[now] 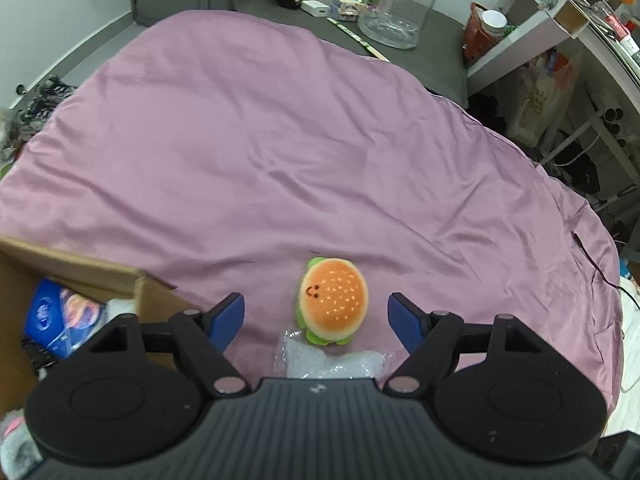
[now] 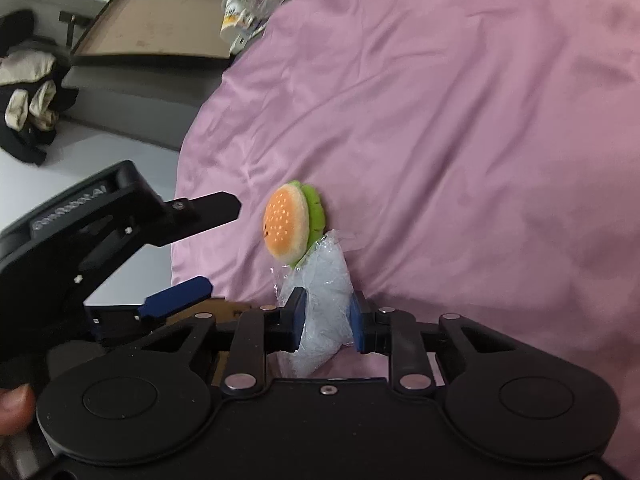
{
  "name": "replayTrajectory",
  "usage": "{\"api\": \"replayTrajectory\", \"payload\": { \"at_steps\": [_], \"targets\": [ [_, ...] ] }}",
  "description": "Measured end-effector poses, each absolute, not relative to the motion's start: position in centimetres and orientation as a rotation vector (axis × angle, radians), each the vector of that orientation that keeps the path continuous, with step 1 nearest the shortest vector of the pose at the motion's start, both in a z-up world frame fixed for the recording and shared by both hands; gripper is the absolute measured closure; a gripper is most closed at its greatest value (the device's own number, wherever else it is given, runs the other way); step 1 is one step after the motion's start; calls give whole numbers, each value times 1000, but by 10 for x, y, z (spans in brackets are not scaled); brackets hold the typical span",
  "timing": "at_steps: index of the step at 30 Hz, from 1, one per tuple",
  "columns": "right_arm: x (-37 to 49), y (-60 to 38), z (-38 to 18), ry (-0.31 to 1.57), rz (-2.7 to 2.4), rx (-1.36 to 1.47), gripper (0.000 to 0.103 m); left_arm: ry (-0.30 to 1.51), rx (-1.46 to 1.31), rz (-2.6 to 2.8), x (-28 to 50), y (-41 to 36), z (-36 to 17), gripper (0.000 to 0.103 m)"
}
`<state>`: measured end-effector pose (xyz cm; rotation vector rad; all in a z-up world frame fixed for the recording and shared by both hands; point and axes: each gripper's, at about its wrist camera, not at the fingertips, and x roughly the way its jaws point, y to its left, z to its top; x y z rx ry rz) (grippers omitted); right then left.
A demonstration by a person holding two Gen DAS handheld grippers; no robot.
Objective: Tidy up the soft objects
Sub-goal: 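Grasp the burger plush with the left tool while the right tool grasps its clear bag, then carry the burger plush and bag over the box with both tools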
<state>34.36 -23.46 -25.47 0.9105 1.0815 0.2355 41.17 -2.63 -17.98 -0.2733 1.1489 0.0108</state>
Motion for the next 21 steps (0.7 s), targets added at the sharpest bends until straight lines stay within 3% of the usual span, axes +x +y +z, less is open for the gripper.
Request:
{"api": "replayTrajectory", "payload": {
  "at_steps": [18, 21],
  "targets": [
    [332, -278, -252, 972, 9, 919, 80, 1166, -309, -20, 444, -62, -225, 27],
    [331, -283, -253, 965, -15, 922, 80, 1166, -332, -30, 442, -65, -230, 42]
  ]
}}
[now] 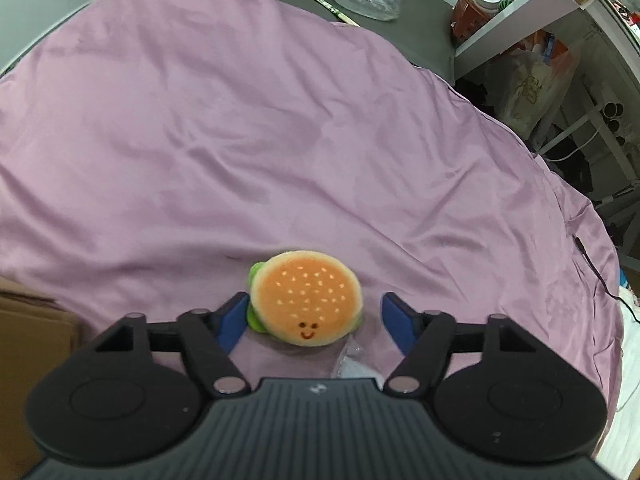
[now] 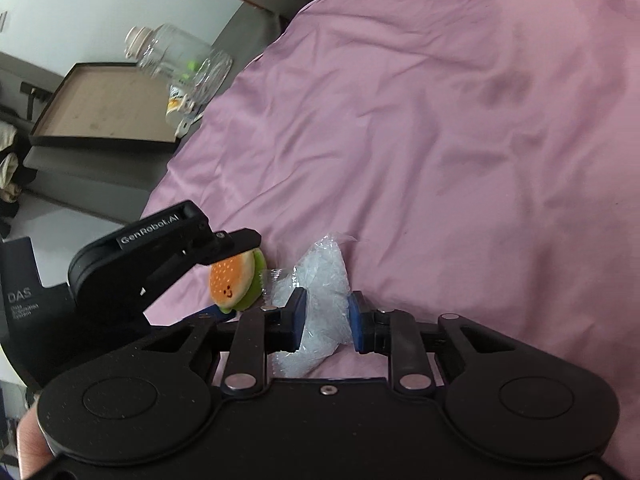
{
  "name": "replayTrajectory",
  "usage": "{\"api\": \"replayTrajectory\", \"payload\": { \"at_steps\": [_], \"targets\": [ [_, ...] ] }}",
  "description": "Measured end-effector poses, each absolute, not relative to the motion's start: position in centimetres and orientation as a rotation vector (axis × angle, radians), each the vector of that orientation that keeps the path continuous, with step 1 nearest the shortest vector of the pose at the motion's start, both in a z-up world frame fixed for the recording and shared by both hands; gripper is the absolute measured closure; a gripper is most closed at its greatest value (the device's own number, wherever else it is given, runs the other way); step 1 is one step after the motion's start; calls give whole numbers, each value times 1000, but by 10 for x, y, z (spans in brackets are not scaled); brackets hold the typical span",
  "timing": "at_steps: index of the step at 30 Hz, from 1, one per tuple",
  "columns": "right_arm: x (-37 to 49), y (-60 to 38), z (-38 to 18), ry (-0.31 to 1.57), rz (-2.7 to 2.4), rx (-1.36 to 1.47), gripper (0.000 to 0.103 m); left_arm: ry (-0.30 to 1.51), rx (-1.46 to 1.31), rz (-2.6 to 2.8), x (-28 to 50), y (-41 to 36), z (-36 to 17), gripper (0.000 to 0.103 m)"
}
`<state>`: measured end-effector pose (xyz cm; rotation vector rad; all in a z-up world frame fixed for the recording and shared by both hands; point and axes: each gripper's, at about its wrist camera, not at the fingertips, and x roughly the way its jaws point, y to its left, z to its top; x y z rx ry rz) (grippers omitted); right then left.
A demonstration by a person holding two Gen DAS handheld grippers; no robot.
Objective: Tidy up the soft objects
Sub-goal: 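Carry the burger plush and bag over the box with both tools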
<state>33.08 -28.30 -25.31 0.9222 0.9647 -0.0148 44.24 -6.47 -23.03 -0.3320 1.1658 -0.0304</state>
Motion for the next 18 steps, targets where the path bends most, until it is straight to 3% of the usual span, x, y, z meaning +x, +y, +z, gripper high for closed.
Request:
{"api": "replayTrajectory", "payload": {
  "at_steps": [1, 4, 18],
  "targets": [
    [331, -282, -253, 965, -15, 920, 80, 1164, -338, -32, 442, -65, -231, 52],
    [334, -280, -253, 963, -19, 911, 80, 1145, -361, -21, 436, -60, -227, 58],
    [320, -281, -230, 917, -30, 871, 80, 1069, -380, -9, 395, -50, -175, 59]
  ]
}}
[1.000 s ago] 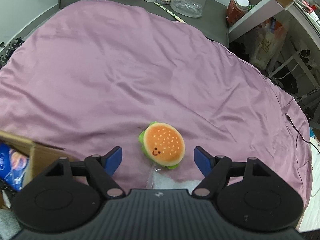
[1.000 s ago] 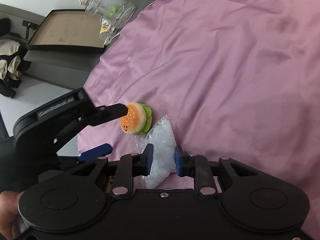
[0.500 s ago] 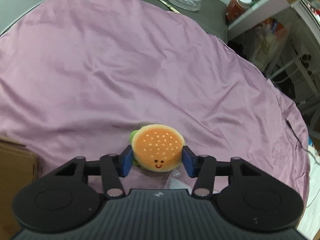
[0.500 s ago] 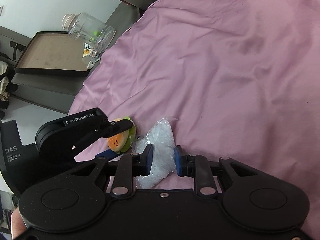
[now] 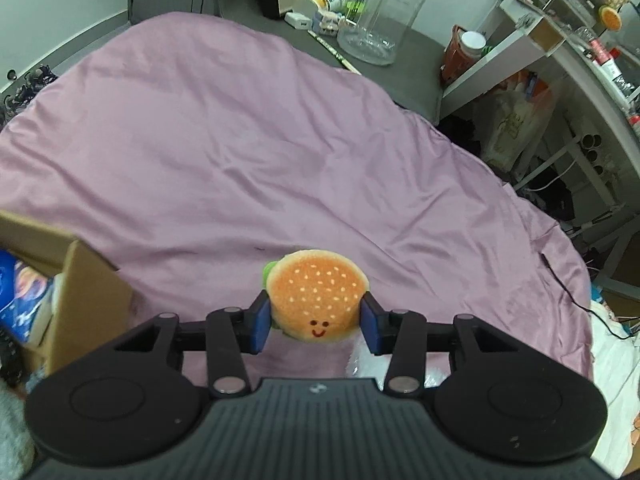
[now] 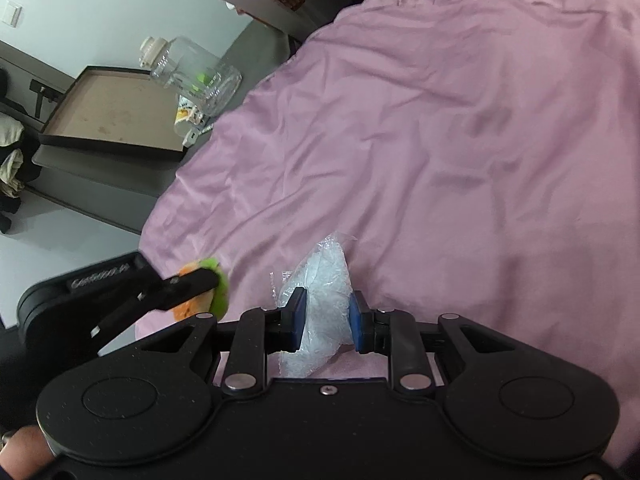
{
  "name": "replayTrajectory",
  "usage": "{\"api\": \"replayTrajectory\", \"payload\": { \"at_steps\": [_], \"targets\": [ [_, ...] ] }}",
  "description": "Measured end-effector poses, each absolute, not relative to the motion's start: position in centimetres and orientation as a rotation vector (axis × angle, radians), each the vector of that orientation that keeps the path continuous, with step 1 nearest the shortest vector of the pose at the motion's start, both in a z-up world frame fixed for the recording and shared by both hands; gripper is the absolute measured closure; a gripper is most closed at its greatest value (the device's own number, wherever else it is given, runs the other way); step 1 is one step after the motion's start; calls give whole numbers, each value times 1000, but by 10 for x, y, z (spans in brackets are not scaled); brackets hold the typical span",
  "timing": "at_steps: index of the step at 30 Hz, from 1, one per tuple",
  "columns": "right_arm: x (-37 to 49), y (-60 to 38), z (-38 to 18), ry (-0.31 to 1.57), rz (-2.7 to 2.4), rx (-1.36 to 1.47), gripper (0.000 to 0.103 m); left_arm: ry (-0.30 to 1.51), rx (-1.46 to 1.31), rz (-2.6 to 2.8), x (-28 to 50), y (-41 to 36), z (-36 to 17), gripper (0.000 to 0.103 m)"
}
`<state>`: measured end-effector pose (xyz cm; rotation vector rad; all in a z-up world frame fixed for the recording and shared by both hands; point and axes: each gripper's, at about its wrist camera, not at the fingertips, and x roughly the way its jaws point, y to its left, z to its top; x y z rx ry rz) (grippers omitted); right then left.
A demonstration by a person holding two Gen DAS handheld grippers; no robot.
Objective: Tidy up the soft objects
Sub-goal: 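Carry the burger plush and bag over the box with both tools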
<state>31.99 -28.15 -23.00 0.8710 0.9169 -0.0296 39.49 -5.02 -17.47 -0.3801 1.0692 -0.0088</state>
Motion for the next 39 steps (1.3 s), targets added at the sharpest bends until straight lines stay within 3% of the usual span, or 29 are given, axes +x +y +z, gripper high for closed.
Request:
{"api": "replayTrajectory", "payload": {
  "at_steps": [39],
  "targets": [
    [210, -254, -101, 706, 32, 660, 81, 863, -415, -47, 239, 25, -54, 58]
  ]
}}
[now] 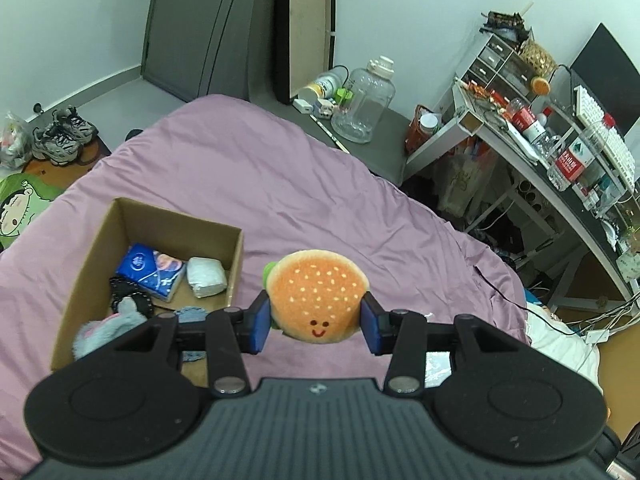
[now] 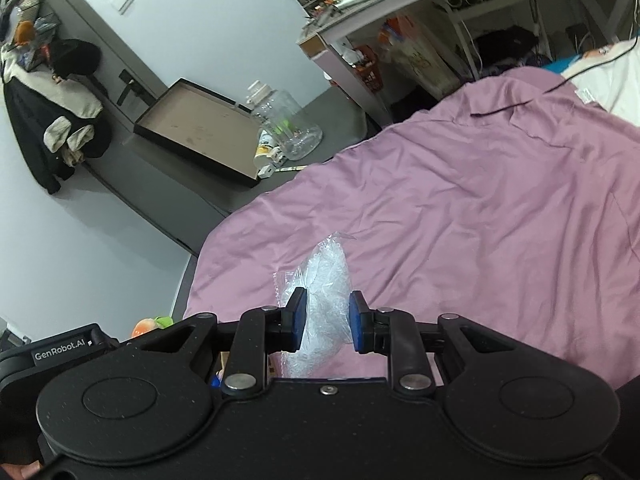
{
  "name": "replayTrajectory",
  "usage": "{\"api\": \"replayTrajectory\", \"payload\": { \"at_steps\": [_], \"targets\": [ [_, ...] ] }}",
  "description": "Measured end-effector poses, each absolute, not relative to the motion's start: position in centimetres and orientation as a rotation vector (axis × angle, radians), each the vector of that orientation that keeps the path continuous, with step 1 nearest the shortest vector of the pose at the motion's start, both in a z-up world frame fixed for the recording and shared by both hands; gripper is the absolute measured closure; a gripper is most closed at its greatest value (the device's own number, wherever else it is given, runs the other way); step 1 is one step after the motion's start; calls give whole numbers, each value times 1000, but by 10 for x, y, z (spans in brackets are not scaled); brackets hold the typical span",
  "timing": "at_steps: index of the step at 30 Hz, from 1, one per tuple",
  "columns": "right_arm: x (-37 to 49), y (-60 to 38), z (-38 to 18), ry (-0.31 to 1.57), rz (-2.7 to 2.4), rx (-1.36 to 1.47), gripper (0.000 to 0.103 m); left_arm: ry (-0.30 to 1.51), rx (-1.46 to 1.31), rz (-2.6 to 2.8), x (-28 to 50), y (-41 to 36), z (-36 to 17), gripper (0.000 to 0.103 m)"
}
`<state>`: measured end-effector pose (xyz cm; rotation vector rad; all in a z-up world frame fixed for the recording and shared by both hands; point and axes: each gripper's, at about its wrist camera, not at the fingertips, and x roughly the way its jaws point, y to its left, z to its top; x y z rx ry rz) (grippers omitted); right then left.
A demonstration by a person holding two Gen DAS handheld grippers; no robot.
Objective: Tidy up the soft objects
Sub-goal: 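Carry the burger plush and bag over the box with both tools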
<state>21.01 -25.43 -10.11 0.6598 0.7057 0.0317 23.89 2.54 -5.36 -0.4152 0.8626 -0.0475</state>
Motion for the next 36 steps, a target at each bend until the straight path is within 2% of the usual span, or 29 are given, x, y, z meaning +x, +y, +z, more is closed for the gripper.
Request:
{"api": "replayTrajectory", "payload": {
  "at_steps": [15, 36],
  "targets": [
    [189, -218, -76, 662, 85, 596, 81, 829, -409, -24, 206, 71, -46, 58],
    [202, -154, -90, 692, 160, 530, 80, 908, -494, 21, 231, 139, -100, 57]
  ]
}}
